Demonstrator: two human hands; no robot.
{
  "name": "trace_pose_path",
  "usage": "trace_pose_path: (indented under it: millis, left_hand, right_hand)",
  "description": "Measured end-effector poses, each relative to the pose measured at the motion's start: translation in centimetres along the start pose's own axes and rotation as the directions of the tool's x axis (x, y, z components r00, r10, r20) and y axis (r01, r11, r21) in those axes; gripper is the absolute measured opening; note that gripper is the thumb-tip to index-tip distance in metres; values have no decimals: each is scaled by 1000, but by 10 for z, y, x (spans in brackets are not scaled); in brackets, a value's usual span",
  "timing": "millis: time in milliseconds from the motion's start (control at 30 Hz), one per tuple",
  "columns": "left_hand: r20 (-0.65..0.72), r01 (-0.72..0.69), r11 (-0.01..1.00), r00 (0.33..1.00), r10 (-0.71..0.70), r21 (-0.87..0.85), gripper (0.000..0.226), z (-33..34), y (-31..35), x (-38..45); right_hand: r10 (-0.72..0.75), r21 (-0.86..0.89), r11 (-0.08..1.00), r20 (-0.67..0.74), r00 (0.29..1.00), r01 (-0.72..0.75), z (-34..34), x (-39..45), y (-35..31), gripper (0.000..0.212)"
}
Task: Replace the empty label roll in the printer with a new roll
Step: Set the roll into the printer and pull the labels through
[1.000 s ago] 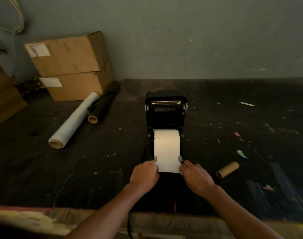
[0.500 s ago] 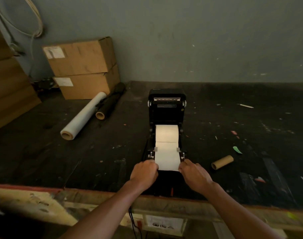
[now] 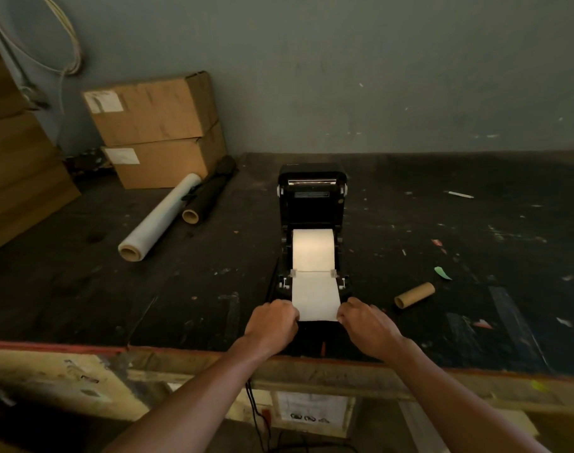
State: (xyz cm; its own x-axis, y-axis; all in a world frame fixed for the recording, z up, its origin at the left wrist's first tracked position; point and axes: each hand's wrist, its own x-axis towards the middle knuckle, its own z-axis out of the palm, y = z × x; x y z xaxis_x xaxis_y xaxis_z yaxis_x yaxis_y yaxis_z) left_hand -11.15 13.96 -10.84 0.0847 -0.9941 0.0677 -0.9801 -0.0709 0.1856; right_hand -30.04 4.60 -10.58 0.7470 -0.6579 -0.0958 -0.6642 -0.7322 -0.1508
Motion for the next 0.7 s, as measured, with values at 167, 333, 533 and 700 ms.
trace_pose_path:
  millis: [167,333,533,700]
  left_hand:
    - [10,-32,999,999,32,-12,20,0,0,-6]
    - [23,-46,999,999,46,-10,20,-1,1,-9]
    - [50,-74,997,996,75,-25,18,-2,-1,-7]
    - [124,-121,990,984,128,-66,20,-13,-9,6]
  right_hand:
    - [-19,45,999,16,1000,18,2,-2,2,24]
    - [-12,84,996,28,1000,10,4,-4,3,22]
    - [-7,148,989,58,998,-2,5,-2,5,21]
    - [-25,242,970,97,995,0,-4,4,15,18]
